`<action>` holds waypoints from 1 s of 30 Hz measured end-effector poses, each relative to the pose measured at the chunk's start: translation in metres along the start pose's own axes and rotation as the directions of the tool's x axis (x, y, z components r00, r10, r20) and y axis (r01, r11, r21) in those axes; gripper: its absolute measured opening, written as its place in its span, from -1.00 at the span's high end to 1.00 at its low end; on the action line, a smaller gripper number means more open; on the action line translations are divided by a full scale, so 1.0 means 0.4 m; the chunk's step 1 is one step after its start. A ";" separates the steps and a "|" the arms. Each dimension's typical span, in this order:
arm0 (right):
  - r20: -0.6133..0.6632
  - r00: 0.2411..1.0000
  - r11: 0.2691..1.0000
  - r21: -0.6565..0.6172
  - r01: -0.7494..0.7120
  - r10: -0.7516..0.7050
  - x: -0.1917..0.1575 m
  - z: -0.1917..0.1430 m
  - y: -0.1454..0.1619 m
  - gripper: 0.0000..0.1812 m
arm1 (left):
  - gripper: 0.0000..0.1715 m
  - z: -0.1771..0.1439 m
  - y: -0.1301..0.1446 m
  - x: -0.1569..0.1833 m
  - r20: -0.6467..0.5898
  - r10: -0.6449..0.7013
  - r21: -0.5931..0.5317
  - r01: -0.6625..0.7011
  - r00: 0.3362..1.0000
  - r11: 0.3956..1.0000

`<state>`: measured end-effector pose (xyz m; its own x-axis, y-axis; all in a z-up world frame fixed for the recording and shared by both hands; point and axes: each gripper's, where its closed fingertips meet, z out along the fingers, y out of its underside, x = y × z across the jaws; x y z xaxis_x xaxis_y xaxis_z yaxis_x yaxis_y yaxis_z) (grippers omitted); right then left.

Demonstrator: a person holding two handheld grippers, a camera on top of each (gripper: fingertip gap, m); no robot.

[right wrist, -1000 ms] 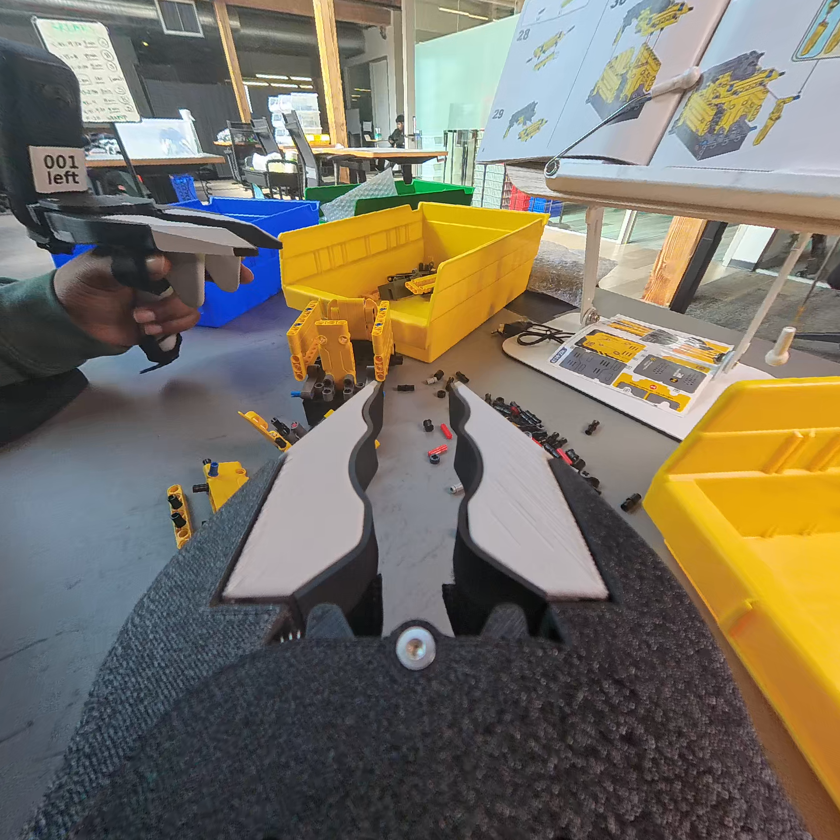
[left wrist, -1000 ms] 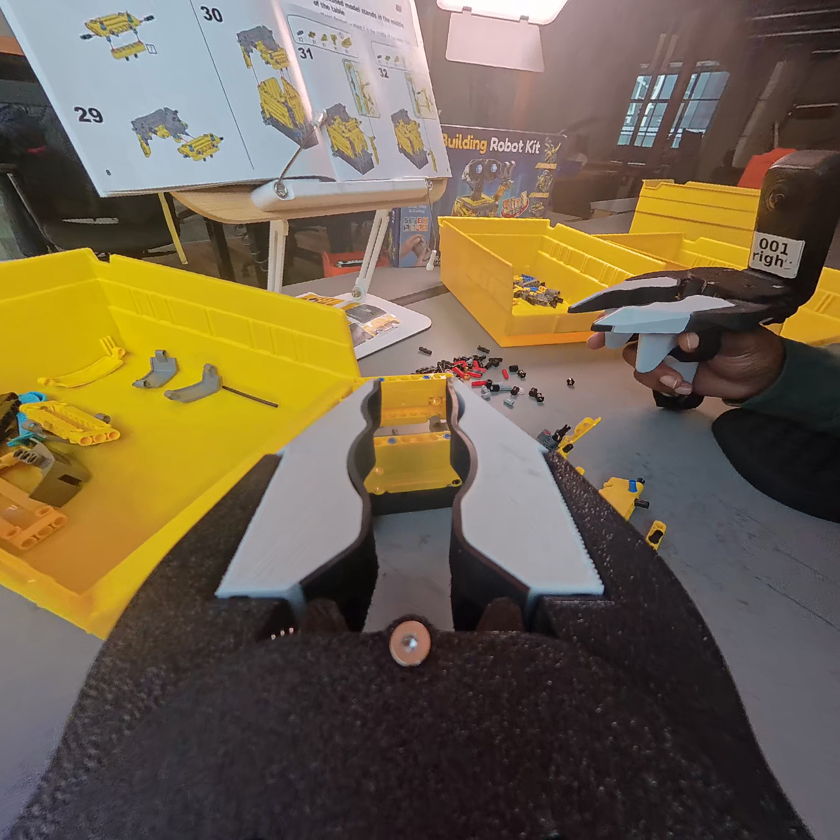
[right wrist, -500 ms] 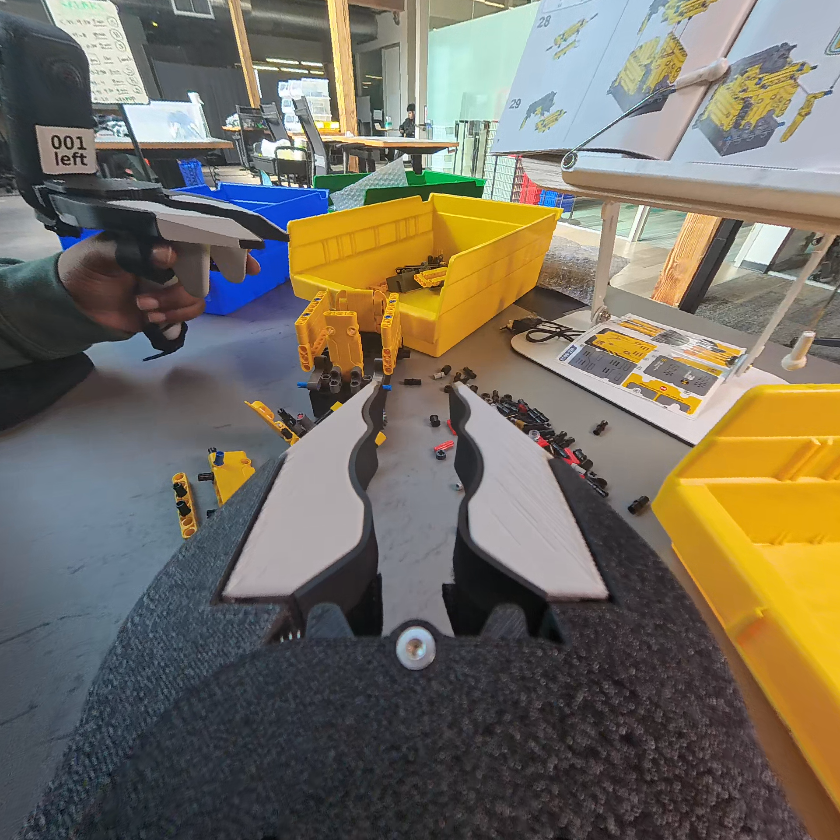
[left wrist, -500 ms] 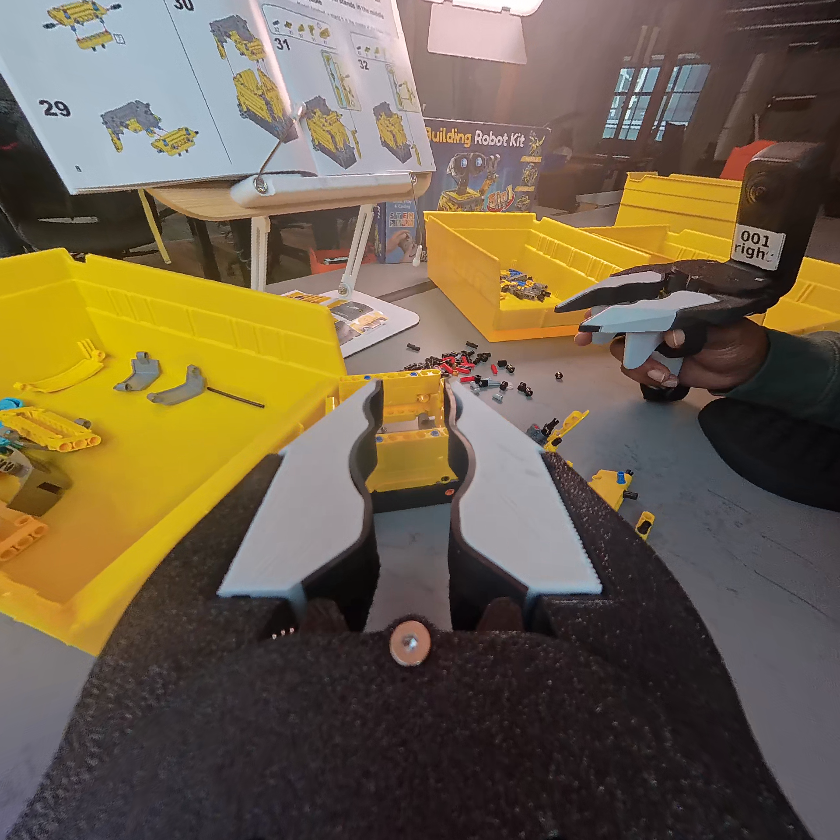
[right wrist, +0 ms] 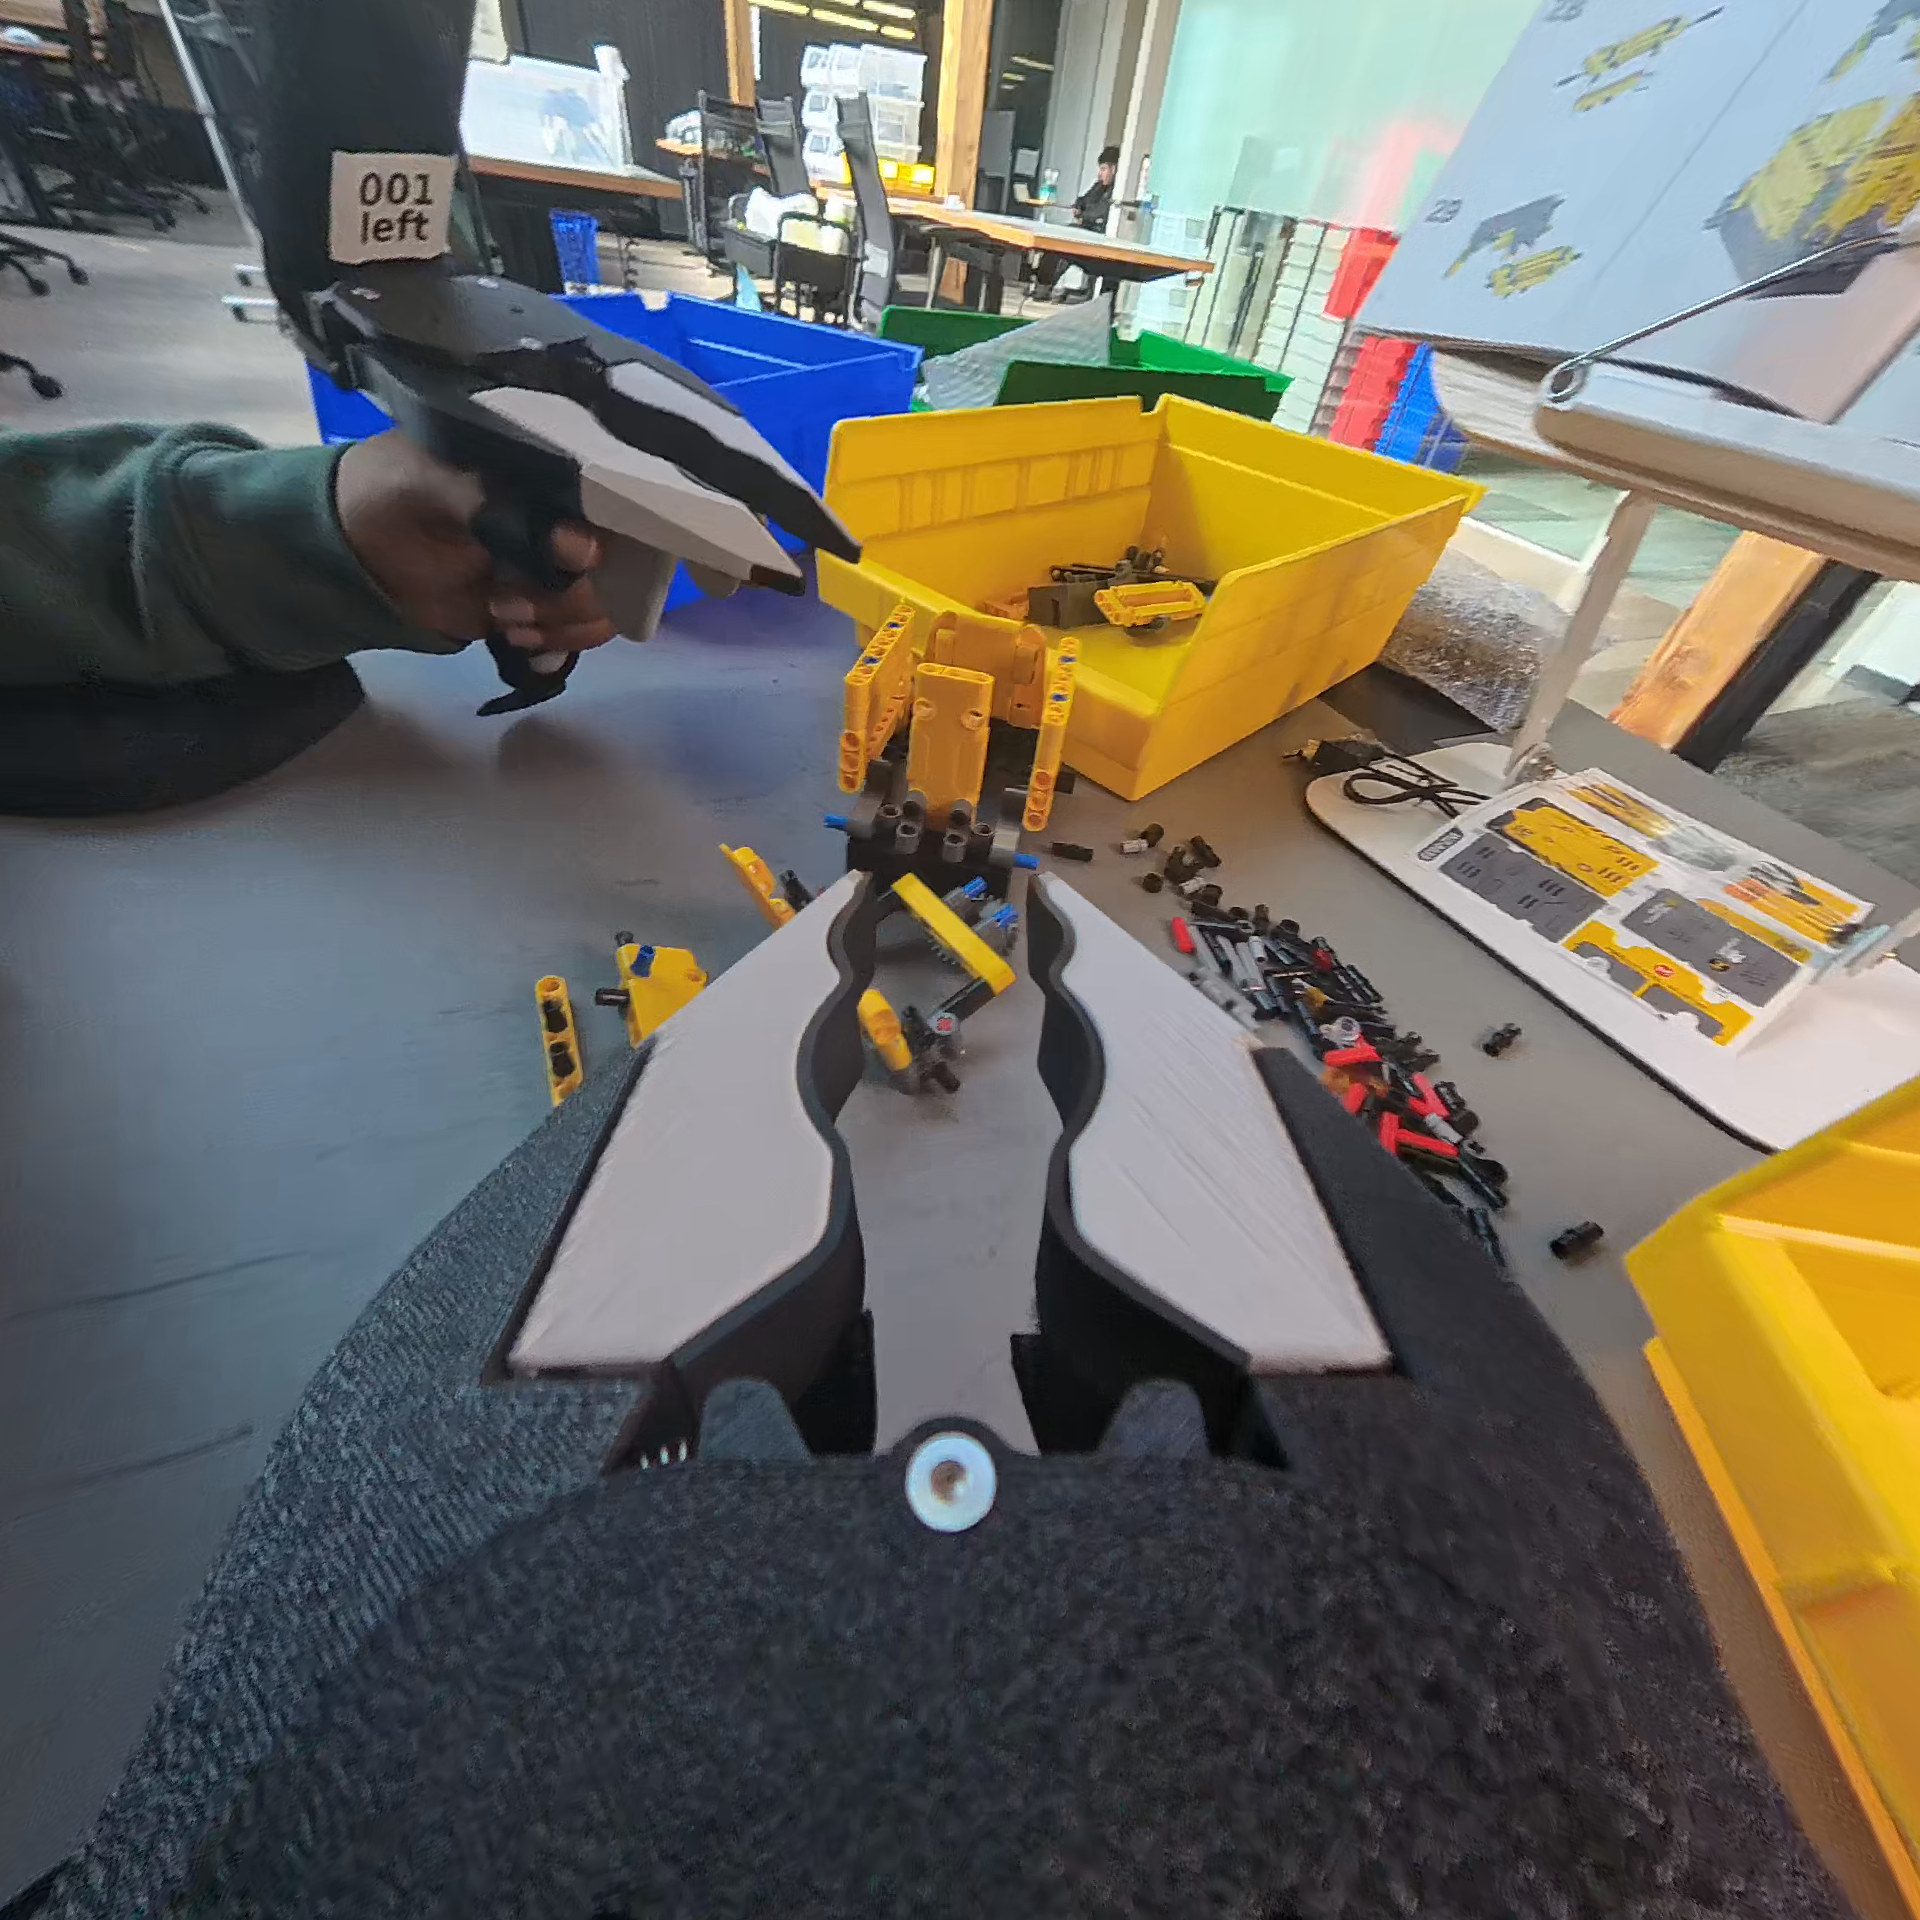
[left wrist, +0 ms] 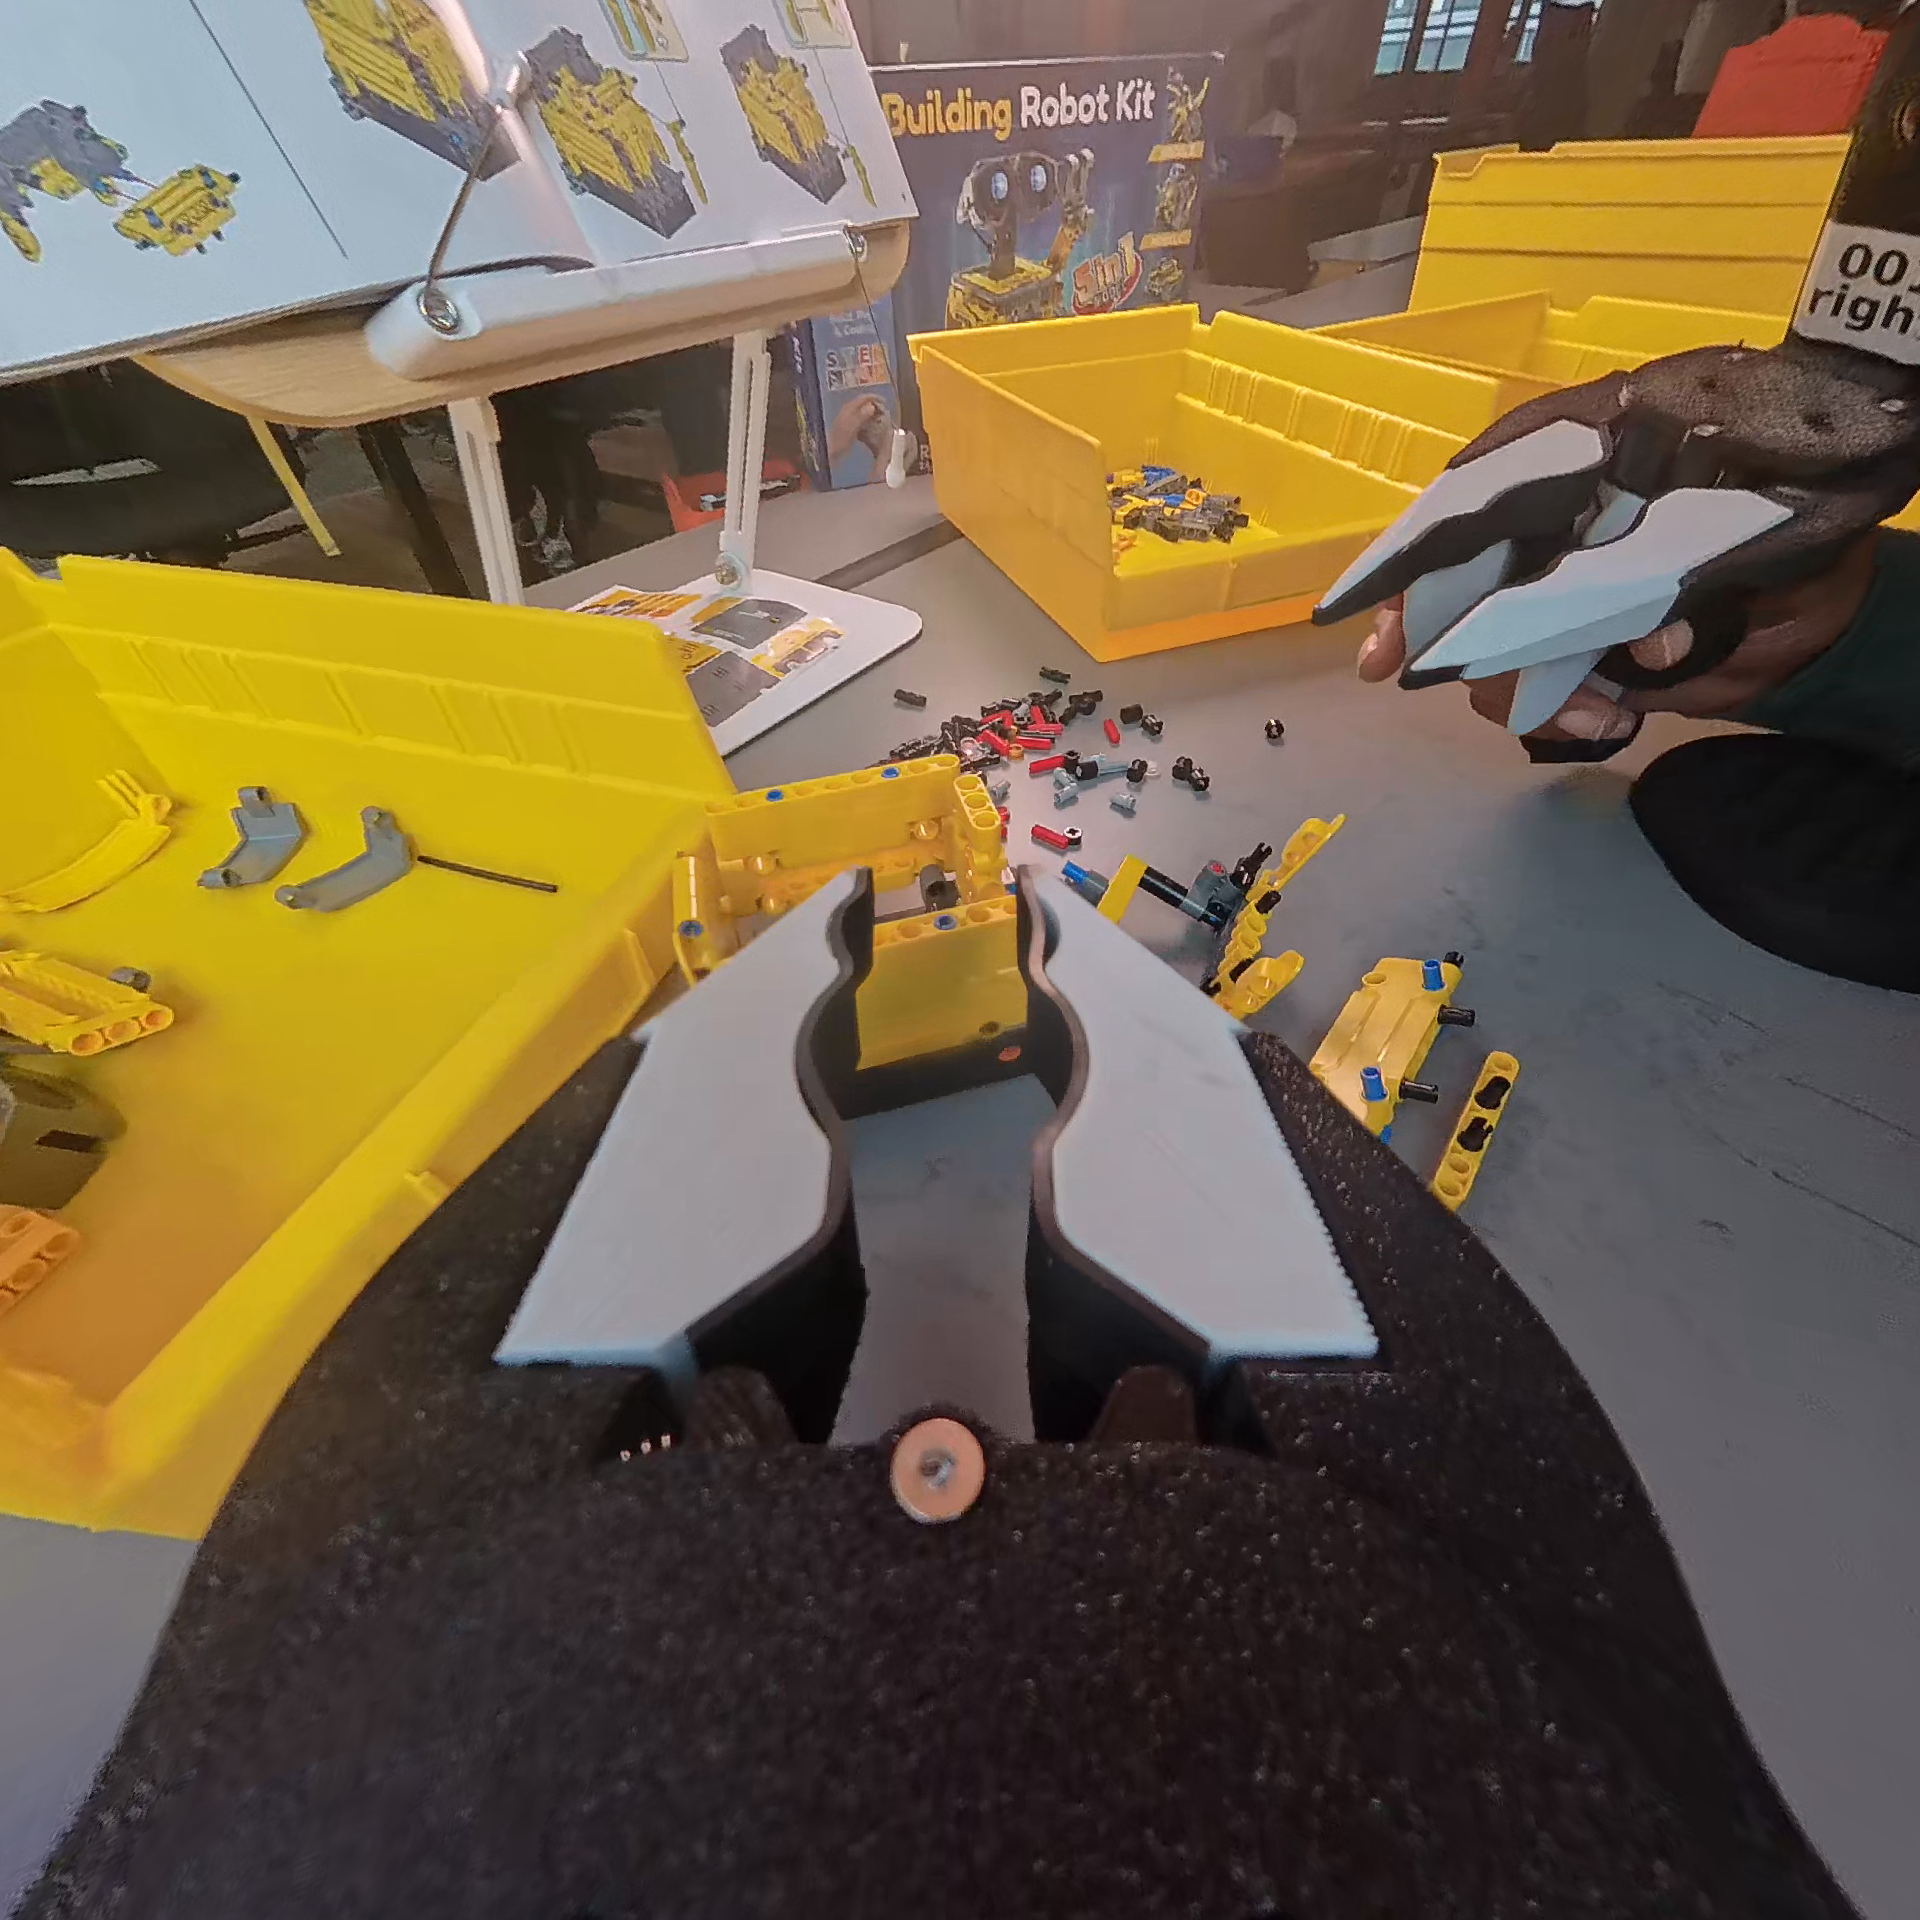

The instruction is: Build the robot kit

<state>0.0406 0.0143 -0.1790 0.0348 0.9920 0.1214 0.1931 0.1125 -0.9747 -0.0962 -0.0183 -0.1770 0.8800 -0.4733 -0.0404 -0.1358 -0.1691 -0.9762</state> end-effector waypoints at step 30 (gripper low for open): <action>0.436 0.783 0.748 -0.301 0.592 -0.444 -0.286 0.037 0.189 0.92 | 0.88 -0.024 0.238 0.365 -0.651 0.241 -0.269 -0.515 0.720 0.814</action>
<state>0.0368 -0.0899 -0.2693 -0.4862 0.7518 0.4456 0.4605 0.6537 -0.6005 0.0149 -0.1117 -0.2740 0.3048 -0.9441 -0.1258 -0.6865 -0.1263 -0.7161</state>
